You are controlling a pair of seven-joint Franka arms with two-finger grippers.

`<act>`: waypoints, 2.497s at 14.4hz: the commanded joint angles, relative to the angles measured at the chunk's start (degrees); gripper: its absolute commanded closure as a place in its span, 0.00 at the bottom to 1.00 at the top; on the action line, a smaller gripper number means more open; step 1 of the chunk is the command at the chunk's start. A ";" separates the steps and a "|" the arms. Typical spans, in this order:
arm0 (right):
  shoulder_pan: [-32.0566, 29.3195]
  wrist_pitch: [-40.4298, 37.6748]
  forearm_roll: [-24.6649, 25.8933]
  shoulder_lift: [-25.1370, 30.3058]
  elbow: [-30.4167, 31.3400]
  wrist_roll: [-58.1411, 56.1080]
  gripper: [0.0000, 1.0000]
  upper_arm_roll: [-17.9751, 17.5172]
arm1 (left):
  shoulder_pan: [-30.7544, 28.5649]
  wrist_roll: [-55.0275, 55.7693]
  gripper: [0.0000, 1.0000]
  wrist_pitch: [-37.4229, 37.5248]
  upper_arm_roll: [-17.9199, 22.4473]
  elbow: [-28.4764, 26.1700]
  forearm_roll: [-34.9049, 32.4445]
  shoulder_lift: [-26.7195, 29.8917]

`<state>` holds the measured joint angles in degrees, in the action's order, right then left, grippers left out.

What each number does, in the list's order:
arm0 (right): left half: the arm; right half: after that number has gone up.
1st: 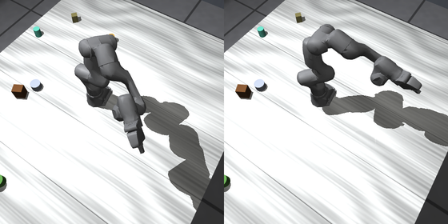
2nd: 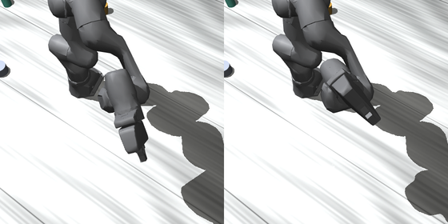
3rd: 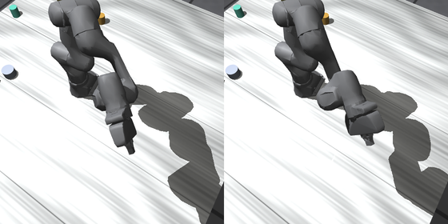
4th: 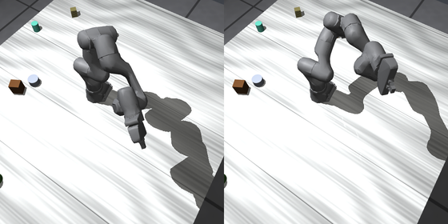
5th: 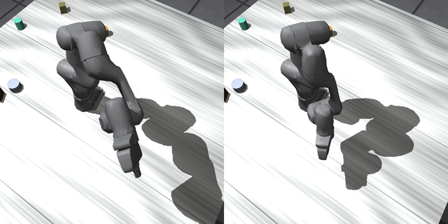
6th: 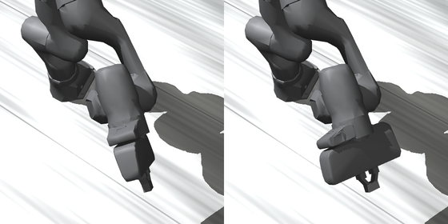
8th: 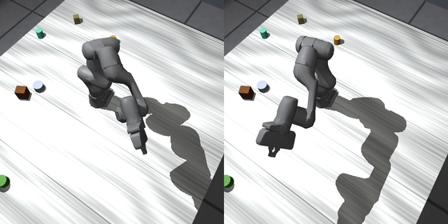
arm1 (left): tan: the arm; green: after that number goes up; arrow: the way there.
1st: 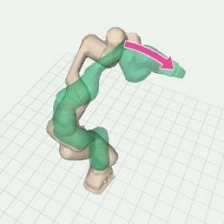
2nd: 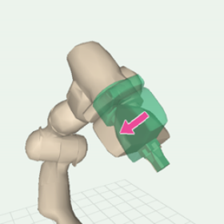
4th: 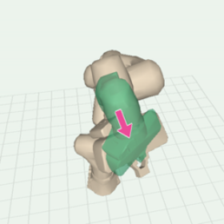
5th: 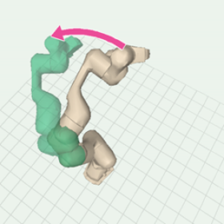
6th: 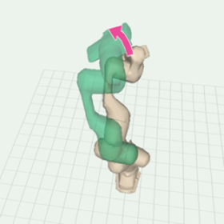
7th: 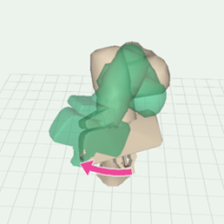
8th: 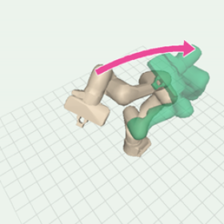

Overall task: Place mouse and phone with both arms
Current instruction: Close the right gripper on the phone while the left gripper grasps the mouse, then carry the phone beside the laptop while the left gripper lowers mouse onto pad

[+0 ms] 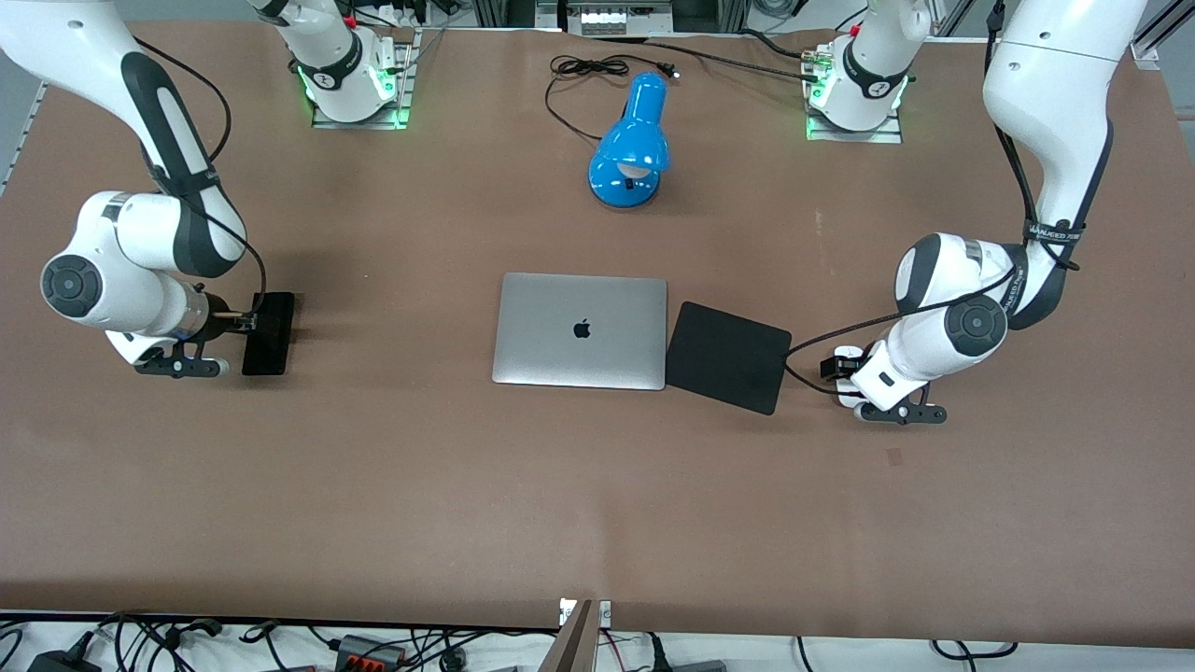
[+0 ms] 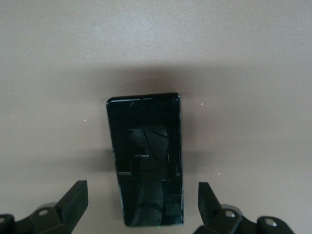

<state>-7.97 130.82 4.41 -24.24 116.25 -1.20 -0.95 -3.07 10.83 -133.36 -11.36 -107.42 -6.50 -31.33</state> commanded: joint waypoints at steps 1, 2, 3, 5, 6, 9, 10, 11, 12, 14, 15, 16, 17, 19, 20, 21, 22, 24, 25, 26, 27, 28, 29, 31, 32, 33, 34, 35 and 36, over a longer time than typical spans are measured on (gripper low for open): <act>-1.16 2.60 0.95 -1.77 0.21 0.14 0.00 -0.55 | -0.45 -0.81 0.00 -2.08 -0.06 -0.33 -1.32 -1.18; -1.43 2.60 0.95 -2.21 0.21 0.23 0.00 -0.63 | -0.45 -0.81 0.00 -2.87 0.02 -0.50 -1.32 -1.45; -1.43 2.69 0.95 -3.00 0.21 0.32 0.00 -0.63 | -0.45 -0.81 0.00 -3.40 0.02 -0.68 -1.32 -1.80; -1.34 3.65 0.95 -3.71 0.21 0.32 0.00 -0.63 | -0.45 -0.90 0.00 -3.66 0.11 -0.77 -1.32 -1.98; -1.43 3.91 0.95 -3.79 0.21 0.14 0.00 -0.63 | -0.45 -0.99 0.00 -3.67 0.20 -0.68 -1.32 -2.07; -1.34 4.53 0.95 -5.20 0.12 0.23 0.00 -0.63 | -0.97 -1.08 0.00 -3.75 0.29 -0.77 -1.32 -2.59; -1.34 4.71 0.95 -5.46 0.12 0.49 0.00 -0.63 | -0.97 -1.08 0.00 -4.19 0.29 -0.77 -1.32 -2.94; -1.26 4.88 0.95 -5.46 0.12 0.76 0.00 -0.63 | -0.97 -1.08 0.00 -5.24 0.29 -1.12 -1.32 -3.12; -1.17 4.97 0.95 -5.55 0.12 0.76 0.00 -0.63 | -0.97 -1.08 0.00 -6.81 0.29 -2.25 -1.32 -3.12; -1.25 5.23 0.95 -6.08 0.04 0.76 0.00 -0.63 | -0.97 -0.99 0.00 -7.44 0.29 -2.70 -1.32 -3.03; -1.34 5.76 0.95 -6.43 0.12 0.76 0.00 -0.63 | -0.97 -0.99 0.00 -7.44 0.38 -2.70 -1.32 -3.03; -1.43 5.76 0.95 -6.43 0.12 0.76 0.00 -0.63 | -0.97 -0.99 0.00 -7.44 0.38 -2.62 -1.32 -3.03; -1.43 5.76 0.95 -6.69 0.12 0.67 0.00 -0.63 | -0.97 -0.99 0.00 -7.44 0.38 -2.70 -1.32 -3.03; -1.43 5.76 0.95 -7.22 0.21 0.76 0.00 -0.63 | -0.97 -0.99 0.07 -7.44 0.38 -2.62 -1.41 -3.03; -1.43 5.76 0.95 -7.31 0.12 0.76 0.00 -0.63 | -0.97 -1.07 0.13 -7.44 0.38 -2.61 -1.67 -3.03; -1.43 5.50 0.95 -7.22 0.12 0.76 0.00 -0.63 | -0.97 -1.34 0.19 -7.44 0.38 -2.61 -2.63 -3.03; -1.43 5.15 0.95 -7.05 0.21 0.06 0.05 -0.63 | -1.23 -1.43 0.25 -7.44 0.38 -2.61 -4.03 -3.03; -1.34 4.01 0.95 -6.70 0.12 0.05 0.42 -0.63 | -1.24 -1.43 0.36 -7.44 0.38 -2.53 -4.66 -3.03; -1.43 3.40 0.95 -6.43 0.12 0.05 0.58 -0.63 | -1.24 -1.34 0.39 -7.18 0.29 -2.44 -4.66 -2.95; -1.34 2.43 0.95 -6.34 -0.05 0.05 0.70 -0.72 | -1.15 -1.25 0.39 -6.92 0.29 -2.18 -4.66 -2.60; -1.17 1.64 0.95 -5.82 -0.14 0.05 0.79 -0.72 | -1.06 -0.99 0.40 -6.22 0.03 -2.00 -4.66 -2.25; -1.17 1.02 0.95 -5.47 -0.32 -0.03 0.83 -0.81 | -0.89 -0.81 0.41 -4.47 -0.50 -1.56 -4.66 -1.72; -1.17 0.32 0.95 -5.03 -0.32 0.05 0.86 -0.90 | -0.28 -0.46 0.41 -2.11 -0.59 -0.34 -4.66 -1.11; -0.99 -1.52 0.69 -3.10 -0.41 0.40 0.86 -1.25 | 0.08 -0.20 0.41 3.95 -3.30 2.73 -4.49 -0.84; -0.64 -3.19 0.60 -1.44 -0.49 0.84 0.87 -1.42 | 0.25 0.67 0.41 6.68 -4.71 4.14 -4.31 -0.92; 0.32 -5.03 0.43 -0.20 -1.36 0.85 0.87 -1.95 | 0.43 2.77 0.43 7.66 -6.29 4.50 -4.13 -0.92; 1.54 -7.40 0.17 0.24 -2.85 1.02 0.87 -2.47 | 0.87 5.58 0.43 7.76 -8.30 4.50 -4.13 -1.01; 3.04 -10.12 -0.01 0.16 -5.22 1.11 0.87 -2.48 | 1.57 8.13 0.43 7.76 -9.28 4.50 -4.13 -1.27; 4.53 -11.89 -0.10 -0.36 -7.24 2.24 0.87 -2.48 | 3.14 10.24 0.43 7.67 -9.38 4.85 -4.13 -1.88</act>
<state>-6.31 123.51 4.44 -25.44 112.35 -0.91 -3.20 -1.67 16.82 -126.78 -19.70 -103.22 -9.85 -32.62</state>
